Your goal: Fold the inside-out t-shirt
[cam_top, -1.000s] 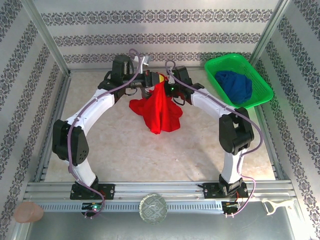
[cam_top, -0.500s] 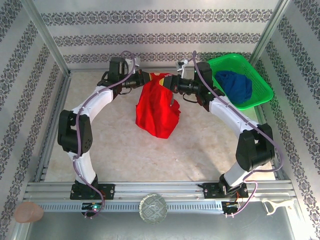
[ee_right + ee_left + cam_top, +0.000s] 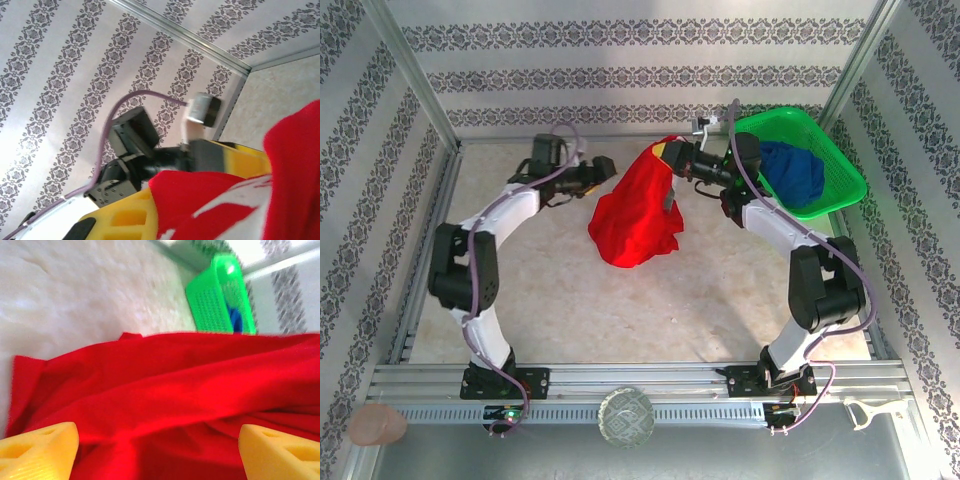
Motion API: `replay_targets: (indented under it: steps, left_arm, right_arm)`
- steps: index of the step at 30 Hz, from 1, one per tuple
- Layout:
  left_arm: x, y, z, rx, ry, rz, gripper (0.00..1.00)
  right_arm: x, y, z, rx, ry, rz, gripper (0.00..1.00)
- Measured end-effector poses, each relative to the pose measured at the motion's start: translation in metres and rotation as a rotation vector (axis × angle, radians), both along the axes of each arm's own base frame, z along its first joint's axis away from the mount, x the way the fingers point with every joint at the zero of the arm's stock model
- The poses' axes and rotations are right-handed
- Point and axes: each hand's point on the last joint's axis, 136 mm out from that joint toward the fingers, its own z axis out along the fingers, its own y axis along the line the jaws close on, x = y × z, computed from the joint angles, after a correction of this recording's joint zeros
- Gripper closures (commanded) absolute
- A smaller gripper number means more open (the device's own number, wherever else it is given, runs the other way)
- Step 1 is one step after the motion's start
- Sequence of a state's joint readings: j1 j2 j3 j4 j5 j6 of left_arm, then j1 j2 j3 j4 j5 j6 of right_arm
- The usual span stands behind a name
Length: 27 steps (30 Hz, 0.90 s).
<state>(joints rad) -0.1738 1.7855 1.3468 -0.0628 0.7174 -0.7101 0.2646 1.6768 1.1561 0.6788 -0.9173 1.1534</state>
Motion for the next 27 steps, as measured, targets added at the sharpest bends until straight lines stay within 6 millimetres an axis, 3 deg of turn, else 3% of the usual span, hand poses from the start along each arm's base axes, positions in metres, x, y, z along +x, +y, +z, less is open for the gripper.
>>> replay_targets:
  steps: [3, 7, 10, 14, 16, 17, 20, 22, 24, 26, 27]
  left_arm:
    - [-0.003, 0.011, 0.039, -0.059, -0.074, 0.038, 0.11]
    - [-0.015, -0.015, 0.085, -0.149, -0.182, -0.033, 0.1]
    - [-0.026, -0.042, 0.093, -0.19, -0.201, -0.115, 0.1]
    - [-0.043, -0.082, 0.081, -0.215, -0.173, -0.228, 0.11]
    - [-0.05, -0.098, 0.072, -0.216, -0.15, -0.269, 0.22]
    - [-0.054, -0.105, 0.067, -0.214, -0.143, -0.29, 0.32]
    - [-0.058, -0.117, 0.054, -0.203, -0.129, -0.327, 0.76]
    - [-0.058, -0.119, 0.048, -0.198, -0.12, -0.332, 0.97]
    - [-0.058, -0.119, 0.045, -0.192, -0.125, -0.335, 1.0]
    - [-0.058, -0.119, 0.045, -0.192, -0.134, -0.341, 1.0]
    - [-0.059, -0.119, 0.045, -0.192, -0.14, -0.345, 1.0]
  right_arm:
    - [-0.004, 0.0, -0.008, -0.006, 0.019, 0.011, 1.0]
    - [-0.007, 0.0, -0.012, -0.01, 0.025, 0.02, 1.0]
    - [-0.008, 0.0, -0.012, -0.011, 0.025, 0.02, 1.0]
    - [-0.008, 0.0, -0.012, -0.01, 0.023, 0.02, 0.98]
    - [-0.008, 0.0, -0.012, -0.01, 0.024, 0.02, 0.91]
    - [-0.008, 0.0, -0.012, -0.01, 0.025, 0.02, 0.85]
    - [-0.008, 0.0, -0.012, -0.01, 0.026, 0.018, 0.65]
    - [-0.007, -0.001, -0.011, -0.01, 0.022, 0.014, 0.59]
    - [-0.006, -0.002, -0.011, -0.01, 0.023, 0.007, 0.6]
    - [-0.003, -0.005, -0.011, -0.011, 0.024, -0.007, 0.73]
    - [-0.002, -0.007, -0.012, -0.01, 0.03, -0.016, 0.84]
